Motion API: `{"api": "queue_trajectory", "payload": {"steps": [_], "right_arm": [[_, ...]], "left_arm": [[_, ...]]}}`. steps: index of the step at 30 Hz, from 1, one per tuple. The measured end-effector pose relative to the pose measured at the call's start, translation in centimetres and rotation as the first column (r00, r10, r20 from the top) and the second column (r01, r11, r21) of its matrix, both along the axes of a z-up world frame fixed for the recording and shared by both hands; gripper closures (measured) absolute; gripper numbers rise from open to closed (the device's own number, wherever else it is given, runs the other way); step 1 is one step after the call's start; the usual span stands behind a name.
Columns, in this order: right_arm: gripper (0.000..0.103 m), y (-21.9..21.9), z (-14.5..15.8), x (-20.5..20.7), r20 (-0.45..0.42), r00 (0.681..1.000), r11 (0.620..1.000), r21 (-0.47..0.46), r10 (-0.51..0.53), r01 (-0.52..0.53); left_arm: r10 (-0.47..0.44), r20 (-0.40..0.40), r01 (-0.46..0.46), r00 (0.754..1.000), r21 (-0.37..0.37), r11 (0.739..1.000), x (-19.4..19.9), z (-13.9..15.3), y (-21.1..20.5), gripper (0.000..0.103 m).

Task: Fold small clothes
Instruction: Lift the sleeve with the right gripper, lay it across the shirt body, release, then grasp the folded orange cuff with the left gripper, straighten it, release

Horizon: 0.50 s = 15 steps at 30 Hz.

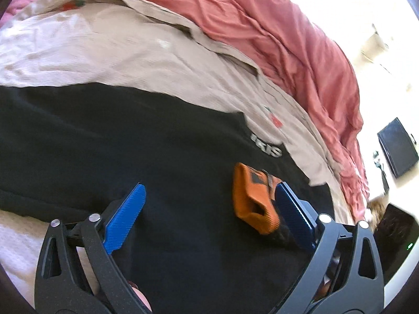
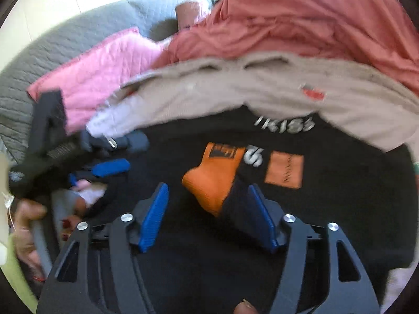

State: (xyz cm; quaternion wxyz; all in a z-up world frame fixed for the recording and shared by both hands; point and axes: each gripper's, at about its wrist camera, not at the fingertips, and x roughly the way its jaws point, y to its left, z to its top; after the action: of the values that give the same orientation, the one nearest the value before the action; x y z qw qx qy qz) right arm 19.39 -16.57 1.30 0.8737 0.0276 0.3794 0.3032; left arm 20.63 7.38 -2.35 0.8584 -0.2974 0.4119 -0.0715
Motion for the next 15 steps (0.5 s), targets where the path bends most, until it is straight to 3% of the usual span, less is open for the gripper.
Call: {"api": "queue_trajectory", "payload": {"steps": [4,8,11,12,13,14,15], "right_arm": [[0.036,-4.6,1.3,-0.9,0.023,0.994,0.995,0.013,-0.103,0.102],[0.036,-10.0,1.7,-2.1,0.015,0.974,0.974,0.025,-0.226,0.225],[0.036,-12.8,1.6,-2.6,0.01,0.955,0.955,0.038,-0.296,0.295],[0.036,-13.4,1.5,-2.8,0.011,0.948,0.948,0.041,-0.317,0.316],[0.036,-13.9,1.4,-2.9,0.009,0.942,0.942,0.045,-0.335,0.334],[0.036,-14.6,1.2,-2.9,0.006,0.934,0.933,0.05,-0.357,0.356],[0.036,-14.9,1.1,-2.9,0.003,0.928,0.927,0.053,-0.371,0.371]], "left_arm": [[-0.102,-0.005,0.101,0.995,-0.034,0.994,0.3,-0.1,-2.8,0.041],[-0.192,-0.044,0.186,0.98,-0.116,0.976,1.5,-1.3,-5.2,0.041],[-0.212,-0.083,0.204,0.974,-0.091,0.975,2.6,-2.0,-7.3,0.042],[-0.205,-0.088,0.202,0.975,-0.035,0.979,2.9,-2.0,-8.4,0.06],[-0.198,-0.092,0.199,0.976,0.0,0.98,3.1,-2.1,-8.9,0.086],[-0.193,-0.095,0.198,0.977,0.042,0.979,3.2,-2.3,-9.6,0.094],[-0.194,-0.089,0.2,0.977,0.059,0.978,3.1,-2.3,-9.6,0.095]]}}
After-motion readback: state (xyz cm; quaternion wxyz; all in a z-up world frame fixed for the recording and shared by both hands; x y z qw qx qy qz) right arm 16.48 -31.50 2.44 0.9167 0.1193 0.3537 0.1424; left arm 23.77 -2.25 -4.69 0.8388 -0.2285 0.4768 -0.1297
